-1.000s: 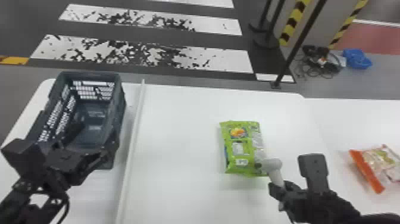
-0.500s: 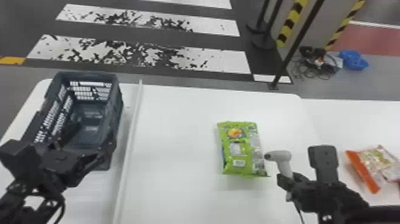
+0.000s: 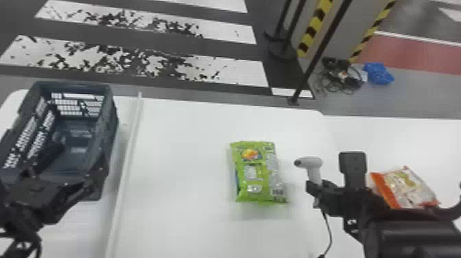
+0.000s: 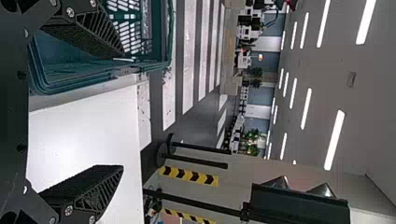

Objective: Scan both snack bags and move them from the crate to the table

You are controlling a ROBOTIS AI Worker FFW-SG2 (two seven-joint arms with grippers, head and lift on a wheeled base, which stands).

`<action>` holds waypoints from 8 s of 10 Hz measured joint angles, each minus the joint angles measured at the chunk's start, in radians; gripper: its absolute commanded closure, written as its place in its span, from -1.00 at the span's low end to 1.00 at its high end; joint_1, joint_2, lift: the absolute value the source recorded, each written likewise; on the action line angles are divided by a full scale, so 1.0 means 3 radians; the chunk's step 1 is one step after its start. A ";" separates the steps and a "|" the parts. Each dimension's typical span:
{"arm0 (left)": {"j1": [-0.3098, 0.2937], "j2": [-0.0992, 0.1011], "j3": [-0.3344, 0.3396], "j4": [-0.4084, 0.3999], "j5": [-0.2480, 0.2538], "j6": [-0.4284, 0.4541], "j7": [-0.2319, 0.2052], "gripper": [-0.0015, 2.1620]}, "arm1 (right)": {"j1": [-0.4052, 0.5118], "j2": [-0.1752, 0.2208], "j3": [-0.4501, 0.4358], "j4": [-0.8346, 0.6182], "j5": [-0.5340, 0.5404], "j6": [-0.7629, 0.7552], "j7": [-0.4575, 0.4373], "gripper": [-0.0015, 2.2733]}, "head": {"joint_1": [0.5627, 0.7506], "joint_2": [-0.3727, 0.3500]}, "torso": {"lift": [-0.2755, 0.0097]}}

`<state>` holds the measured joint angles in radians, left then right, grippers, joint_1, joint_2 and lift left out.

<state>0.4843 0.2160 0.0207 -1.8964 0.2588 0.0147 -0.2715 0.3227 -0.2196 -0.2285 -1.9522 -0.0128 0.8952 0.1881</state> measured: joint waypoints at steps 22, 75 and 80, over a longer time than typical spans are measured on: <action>0.0063 0.0021 -0.0028 -0.0050 -0.0004 -0.0009 -0.0031 -0.86 | -0.0105 -0.0188 -0.0025 0.1084 -0.0070 -0.1226 0.0229 -0.87 | 0.41 -0.75 | 0.67; 0.0053 -0.0104 -0.0337 -0.0277 -0.0153 0.0187 0.0307 -0.86 | 0.0795 0.0479 0.0191 -0.0013 -0.0497 -0.3579 -0.0445 -0.94 | 0.41 -0.56 | 0.67; 0.0299 -0.0152 -0.0325 -0.0350 -0.0222 -0.0196 0.0383 -0.86 | 0.1041 0.0605 0.0574 0.0148 -0.0377 -0.3855 -0.0453 -0.93 | 0.41 -0.33 | 0.67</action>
<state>0.5741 0.1704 -0.0768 -2.0012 0.1921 -0.0441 -0.1565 0.6350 -0.0381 -0.0562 -1.9079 -0.1259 -0.2613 0.0521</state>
